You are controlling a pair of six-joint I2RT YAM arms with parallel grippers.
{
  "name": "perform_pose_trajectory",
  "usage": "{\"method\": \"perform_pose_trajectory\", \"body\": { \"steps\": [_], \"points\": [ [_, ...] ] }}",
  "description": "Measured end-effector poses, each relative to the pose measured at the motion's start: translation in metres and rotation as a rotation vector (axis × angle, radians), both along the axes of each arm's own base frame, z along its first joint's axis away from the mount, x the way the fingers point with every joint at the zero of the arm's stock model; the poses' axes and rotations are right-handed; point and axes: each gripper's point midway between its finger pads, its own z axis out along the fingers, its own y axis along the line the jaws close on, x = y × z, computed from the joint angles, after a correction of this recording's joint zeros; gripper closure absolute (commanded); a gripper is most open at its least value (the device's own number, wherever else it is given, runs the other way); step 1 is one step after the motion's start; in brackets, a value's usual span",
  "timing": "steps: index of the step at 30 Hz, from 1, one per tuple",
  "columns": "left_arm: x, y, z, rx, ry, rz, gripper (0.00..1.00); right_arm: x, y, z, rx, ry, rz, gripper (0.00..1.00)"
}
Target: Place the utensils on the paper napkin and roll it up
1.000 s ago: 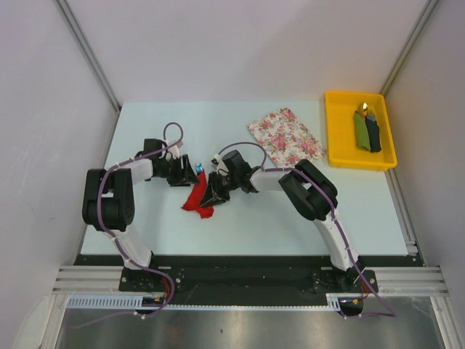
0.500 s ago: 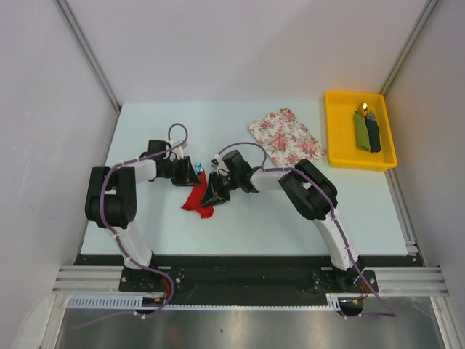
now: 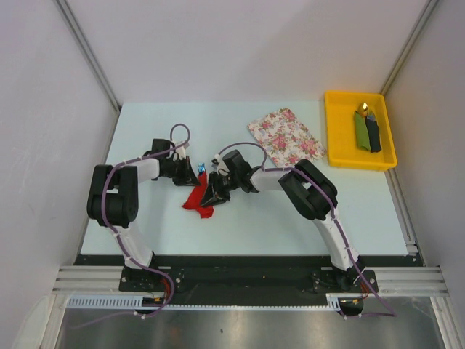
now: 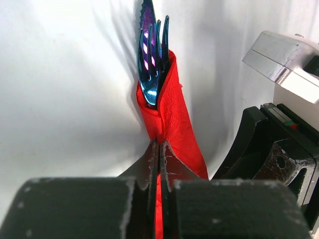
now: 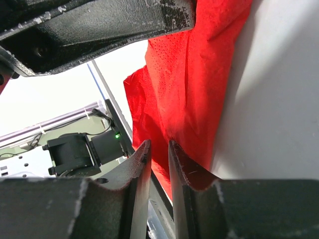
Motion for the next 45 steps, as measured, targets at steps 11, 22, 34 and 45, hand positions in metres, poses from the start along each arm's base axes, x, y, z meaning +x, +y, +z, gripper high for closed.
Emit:
{"method": "perform_pose_trajectory", "body": {
  "steps": [11,22,34,45],
  "points": [
    [0.0,-0.001,0.007,-0.003,-0.026,-0.011,1.0,0.011,-0.01,0.004,0.016,-0.003,-0.006,0.59],
    [-0.003,-0.014,0.041,-0.064,-0.113,-0.082,1.0,0.044,-0.055,0.038,0.02,-0.108,-0.03,0.32],
    [-0.021,-0.03,0.104,-0.167,-0.23,-0.214,1.0,0.033,-0.086,0.081,0.034,-0.328,0.022,0.13],
    [-0.034,-0.043,0.238,-0.218,-0.536,-0.343,1.0,0.058,-0.134,0.171,0.021,-0.737,-0.019,0.0]
  ]
}}
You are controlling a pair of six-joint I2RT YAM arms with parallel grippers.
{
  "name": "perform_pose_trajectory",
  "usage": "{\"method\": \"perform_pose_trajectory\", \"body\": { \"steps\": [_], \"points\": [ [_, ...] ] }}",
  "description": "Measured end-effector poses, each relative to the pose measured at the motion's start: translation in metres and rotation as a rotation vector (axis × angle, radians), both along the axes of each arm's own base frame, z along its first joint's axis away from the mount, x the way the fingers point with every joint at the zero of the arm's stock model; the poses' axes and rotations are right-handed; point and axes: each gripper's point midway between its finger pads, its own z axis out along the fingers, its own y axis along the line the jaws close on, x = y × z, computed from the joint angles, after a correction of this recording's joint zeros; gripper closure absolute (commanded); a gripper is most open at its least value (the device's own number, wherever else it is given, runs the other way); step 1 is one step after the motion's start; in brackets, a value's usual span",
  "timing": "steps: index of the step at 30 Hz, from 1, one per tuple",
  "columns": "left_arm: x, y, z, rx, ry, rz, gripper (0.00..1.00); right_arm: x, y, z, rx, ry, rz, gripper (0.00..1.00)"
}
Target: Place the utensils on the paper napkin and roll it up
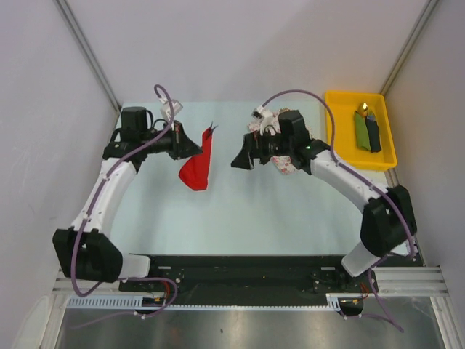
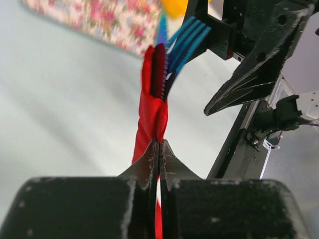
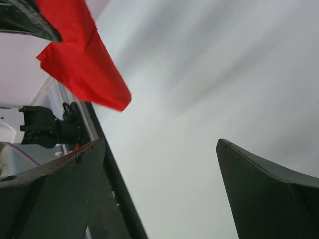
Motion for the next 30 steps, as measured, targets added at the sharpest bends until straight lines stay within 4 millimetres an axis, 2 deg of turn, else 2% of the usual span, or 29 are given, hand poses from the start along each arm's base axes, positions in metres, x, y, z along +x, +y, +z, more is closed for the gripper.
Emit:
{"method": "perform_pose_trajectory", "body": {
  "steps": [2,6,8,10,13,18,22,26,30],
  "points": [
    [-0.007,-0.003,0.029,-0.02,-0.074,-0.024,1.0,-0.002,-0.007,0.036,0.021,-0.138,0.001,0.0],
    [-0.029,-0.01,0.079,-0.072,-0.199,-0.094,1.0,-0.024,-0.022,0.112,0.094,-0.399,0.033,0.0],
    [-0.041,-0.014,0.096,-0.1,-0.246,-0.134,1.0,-0.038,-0.025,0.135,0.131,-0.472,0.078,0.0],
    [-0.052,-0.017,0.108,-0.127,-0.271,-0.17,1.0,-0.055,-0.025,0.15,0.173,-0.516,0.147,0.0],
    [-0.072,-0.023,0.124,-0.173,-0.297,-0.233,1.0,-0.073,-0.017,0.157,0.227,-0.513,0.239,0.01],
    [-0.103,-0.034,0.146,-0.229,-0.336,-0.325,1.0,-0.101,0.004,0.155,0.298,-0.52,0.351,0.03],
    [-0.135,-0.042,0.148,-0.266,-0.324,-0.401,1.0,-0.127,0.02,0.161,0.348,-0.551,0.437,0.09],
    [-0.156,-0.047,0.145,-0.288,-0.289,-0.448,1.0,-0.151,0.033,0.174,0.408,-0.593,0.512,0.23],
    [-0.164,-0.051,0.144,-0.299,-0.265,-0.468,1.0,-0.165,0.037,0.182,0.446,-0.603,0.551,0.37]
  ]
}}
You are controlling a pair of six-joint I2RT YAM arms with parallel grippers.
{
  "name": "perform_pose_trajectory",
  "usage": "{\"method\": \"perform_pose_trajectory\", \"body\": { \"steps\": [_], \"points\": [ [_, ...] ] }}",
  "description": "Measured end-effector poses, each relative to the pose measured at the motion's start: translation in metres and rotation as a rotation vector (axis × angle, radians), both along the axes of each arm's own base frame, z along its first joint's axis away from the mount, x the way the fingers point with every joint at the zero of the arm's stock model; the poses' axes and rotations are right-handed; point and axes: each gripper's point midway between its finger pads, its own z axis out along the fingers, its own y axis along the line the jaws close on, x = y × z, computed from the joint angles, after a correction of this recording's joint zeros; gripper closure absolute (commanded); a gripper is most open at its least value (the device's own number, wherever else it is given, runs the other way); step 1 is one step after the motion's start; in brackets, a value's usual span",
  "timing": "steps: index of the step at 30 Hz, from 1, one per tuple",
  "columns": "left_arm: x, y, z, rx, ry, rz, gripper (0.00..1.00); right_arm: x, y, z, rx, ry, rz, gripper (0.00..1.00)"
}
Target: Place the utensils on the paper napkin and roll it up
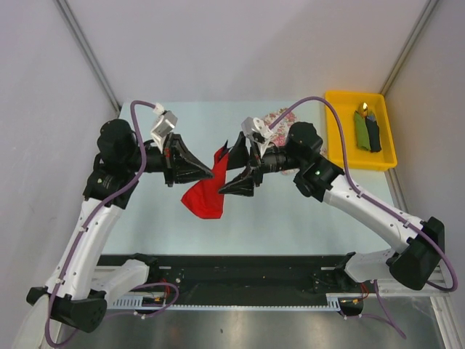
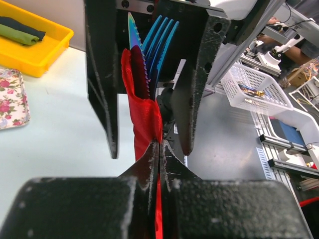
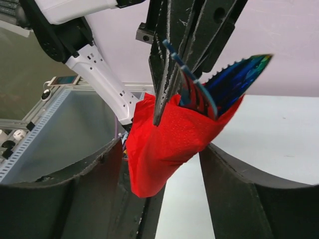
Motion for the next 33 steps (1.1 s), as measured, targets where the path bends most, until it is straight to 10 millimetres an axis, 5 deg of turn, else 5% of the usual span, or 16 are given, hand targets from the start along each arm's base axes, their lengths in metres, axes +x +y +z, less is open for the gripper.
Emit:
{"method": "perform_pose_trajectory", "body": {
  "steps": [4,14,17,19,23,26,27,30,33],
  "points": [
    [-0.002,-0.001,0.003,-0.007,0.011,-0.003,1.0,-0.007,0.002,0.0,0.006,0.006,0.024,0.55],
    [-0.008,-0.004,0.007,-0.016,0.01,-0.022,1.0,-0.013,0.004,0.0,0.009,0.026,0.038,0.6],
    [-0.01,-0.005,0.007,-0.016,0.01,-0.031,1.0,-0.013,0.005,0.0,0.009,0.027,0.037,0.74],
    [-0.011,-0.005,0.007,-0.016,0.009,-0.031,1.0,-0.013,0.006,0.0,0.007,0.031,0.033,0.97],
    [-0.009,-0.005,0.006,-0.014,0.009,-0.009,0.98,-0.013,0.006,-0.001,0.0,0.045,0.028,1.0],
    [-0.004,-0.004,0.006,-0.01,0.005,0.036,0.66,-0.009,0.007,-0.001,-0.003,0.061,0.001,1.0],
    [-0.002,-0.004,0.006,-0.01,0.003,0.057,0.44,-0.006,0.008,-0.002,-0.005,0.071,-0.014,1.0],
    [0.007,0.002,0.004,-0.015,0.0,0.144,0.2,0.004,0.008,-0.002,-0.011,0.118,-0.071,1.0],
    [0.026,0.019,-0.005,-0.028,0.03,0.278,0.07,0.017,0.006,-0.001,-0.012,0.18,-0.131,1.0]
  ]
}}
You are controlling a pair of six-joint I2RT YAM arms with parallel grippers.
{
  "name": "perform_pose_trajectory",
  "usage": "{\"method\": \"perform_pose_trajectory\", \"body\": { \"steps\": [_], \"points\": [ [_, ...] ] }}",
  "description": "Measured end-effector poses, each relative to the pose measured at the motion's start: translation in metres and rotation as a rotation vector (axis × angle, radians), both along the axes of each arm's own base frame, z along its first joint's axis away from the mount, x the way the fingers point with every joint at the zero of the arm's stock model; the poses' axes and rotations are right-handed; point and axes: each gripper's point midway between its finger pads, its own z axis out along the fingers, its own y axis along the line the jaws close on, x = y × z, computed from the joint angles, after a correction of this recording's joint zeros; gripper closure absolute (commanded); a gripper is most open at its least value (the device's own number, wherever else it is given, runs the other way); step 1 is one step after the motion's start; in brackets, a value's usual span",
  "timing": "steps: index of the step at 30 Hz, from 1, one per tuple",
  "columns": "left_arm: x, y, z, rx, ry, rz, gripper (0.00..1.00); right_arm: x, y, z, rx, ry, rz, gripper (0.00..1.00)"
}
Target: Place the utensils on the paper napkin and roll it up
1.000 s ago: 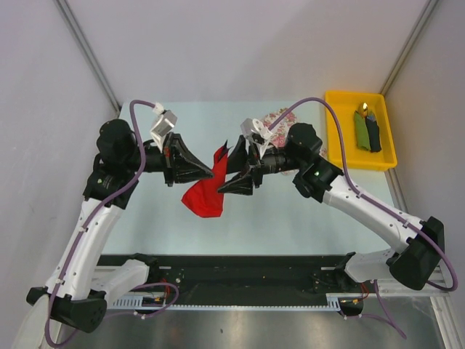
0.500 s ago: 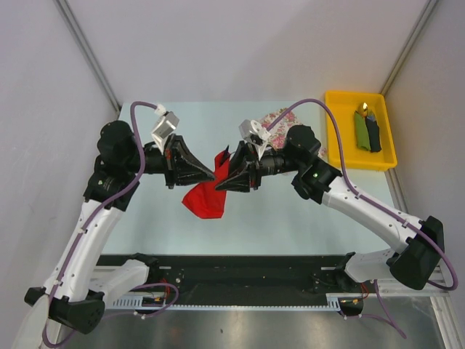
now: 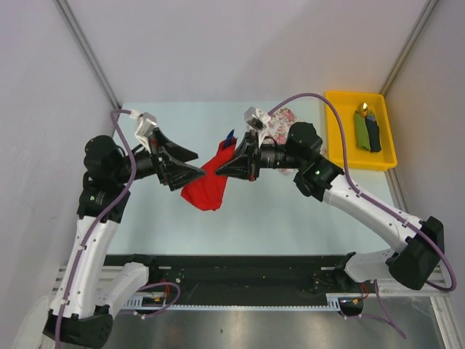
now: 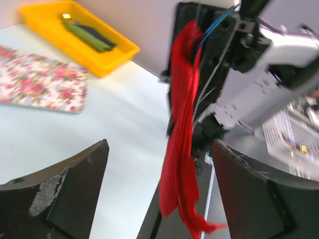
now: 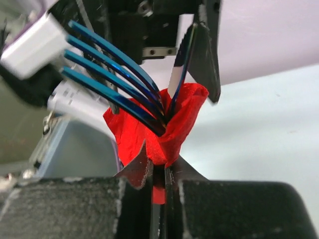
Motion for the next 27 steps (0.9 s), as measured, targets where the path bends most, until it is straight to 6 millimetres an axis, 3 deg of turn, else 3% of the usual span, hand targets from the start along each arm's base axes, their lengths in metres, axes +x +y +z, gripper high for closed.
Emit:
{"method": "perform_pose_trajectory", "body": {
  "steps": [2,4,9,17,21,25,27],
  "points": [
    [0.015,0.015,-0.009,-0.008,0.033,0.097,0.0,0.015,-0.005,0.001,0.002,0.06,-0.062,1.0],
    [0.024,0.024,-0.016,-0.006,0.052,0.156,0.0,0.033,-0.011,0.002,0.007,0.114,-0.128,1.0],
    [0.027,0.029,-0.038,0.01,0.073,0.205,0.0,0.07,-0.026,0.003,0.033,0.264,-0.277,1.0],
    [0.032,0.032,-0.068,-0.03,0.08,0.27,0.01,0.094,-0.031,0.013,0.09,0.458,-0.378,1.0],
    [0.038,0.023,-0.066,-0.061,0.078,0.277,0.01,0.102,-0.031,0.019,0.119,0.525,-0.407,1.0],
    [0.037,0.013,-0.055,-0.091,0.039,0.268,0.15,0.107,-0.03,0.022,0.137,0.568,-0.426,1.0],
    [0.038,0.012,-0.049,-0.106,0.022,0.276,0.17,0.109,-0.03,0.021,0.141,0.581,-0.431,1.0]
  ]
}}
